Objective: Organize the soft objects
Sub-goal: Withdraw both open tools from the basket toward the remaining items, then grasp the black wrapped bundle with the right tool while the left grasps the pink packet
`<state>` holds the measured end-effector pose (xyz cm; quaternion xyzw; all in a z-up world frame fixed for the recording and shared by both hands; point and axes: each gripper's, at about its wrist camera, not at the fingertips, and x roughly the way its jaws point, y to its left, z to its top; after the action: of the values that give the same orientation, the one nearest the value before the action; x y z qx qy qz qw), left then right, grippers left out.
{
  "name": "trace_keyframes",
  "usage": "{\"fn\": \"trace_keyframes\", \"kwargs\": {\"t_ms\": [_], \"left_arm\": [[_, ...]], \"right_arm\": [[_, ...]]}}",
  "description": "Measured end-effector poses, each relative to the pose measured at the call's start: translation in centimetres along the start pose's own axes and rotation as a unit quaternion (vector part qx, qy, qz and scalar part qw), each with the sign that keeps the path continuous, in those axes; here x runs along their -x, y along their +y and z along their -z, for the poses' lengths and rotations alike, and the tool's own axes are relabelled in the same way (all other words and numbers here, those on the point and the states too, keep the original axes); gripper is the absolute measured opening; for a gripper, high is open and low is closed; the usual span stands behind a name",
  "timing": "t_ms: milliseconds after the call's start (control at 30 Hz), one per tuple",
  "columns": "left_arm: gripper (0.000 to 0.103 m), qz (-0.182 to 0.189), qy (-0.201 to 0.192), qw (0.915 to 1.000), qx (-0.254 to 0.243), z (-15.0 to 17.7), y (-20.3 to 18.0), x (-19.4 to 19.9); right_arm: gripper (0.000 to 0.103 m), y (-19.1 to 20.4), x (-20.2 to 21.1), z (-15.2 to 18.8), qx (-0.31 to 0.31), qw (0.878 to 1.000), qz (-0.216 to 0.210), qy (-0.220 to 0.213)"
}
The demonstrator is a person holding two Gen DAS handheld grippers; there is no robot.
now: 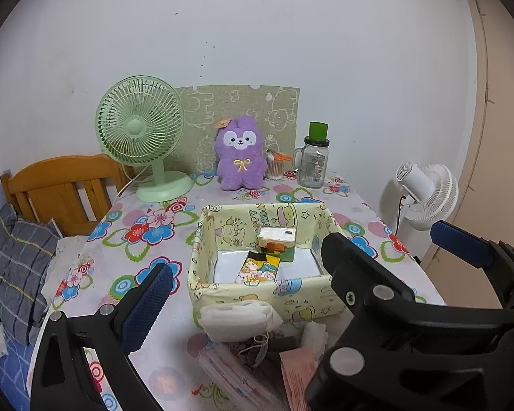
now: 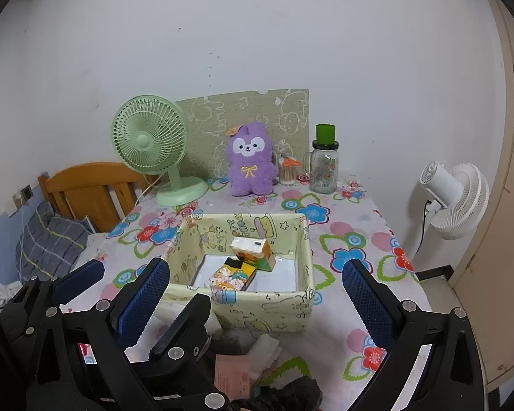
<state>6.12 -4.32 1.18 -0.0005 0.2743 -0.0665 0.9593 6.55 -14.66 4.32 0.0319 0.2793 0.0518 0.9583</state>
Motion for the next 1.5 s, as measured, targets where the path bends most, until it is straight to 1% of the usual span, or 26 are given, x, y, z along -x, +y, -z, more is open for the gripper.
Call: {"fn": "trace_keyframes", "kwargs": {"t_ms": [267, 533, 667, 833, 1233, 1333, 1500], "left_arm": [[0.103, 0.008, 0.009, 0.9999, 0.007, 1.4, 0.0, 0.3], [0.102, -0.005, 0.011, 0.9999, 0.009, 2.9, 0.1, 0.5], [0.102, -0.006, 0.017, 0.9998, 0.007, 3.7, 0.1, 0.2], [0.102, -0.008, 0.015, 0.9998, 0.013, 5.3, -0.3, 0.1], [0.102, 0.002, 0.043, 0.999, 0.012, 7.8, -1.0, -1.4], [0.1, 0.0, 0.043, 0.999, 0.013, 8.4, -1.0, -1.6], [0.099, 0.004, 0.056, 0.9984, 0.012, 9.5, -1.1, -2.1]], "right_arm": [[0.102, 0.1, 0.6, 1.2, -0.005, 1.0, 0.008, 0.005], [0.102, 0.2, 0.5, 2.7, -0.009, 1.0, 0.005, 0.006], [0.102, 0.1, 0.2, 3.6, -0.012, 1.0, 0.003, 0.011], [0.102, -0.2, 0.1, 5.1, -0.009, 1.0, 0.006, 0.011], [0.102, -1.0, -0.8, 7.9, -0.017, 0.999, 0.018, 0.036], [0.102, -1.2, -1.0, 8.6, -0.016, 0.999, 0.022, 0.039], [0.102, -1.5, -1.1, 9.7, -0.024, 0.998, 0.023, 0.047]]}}
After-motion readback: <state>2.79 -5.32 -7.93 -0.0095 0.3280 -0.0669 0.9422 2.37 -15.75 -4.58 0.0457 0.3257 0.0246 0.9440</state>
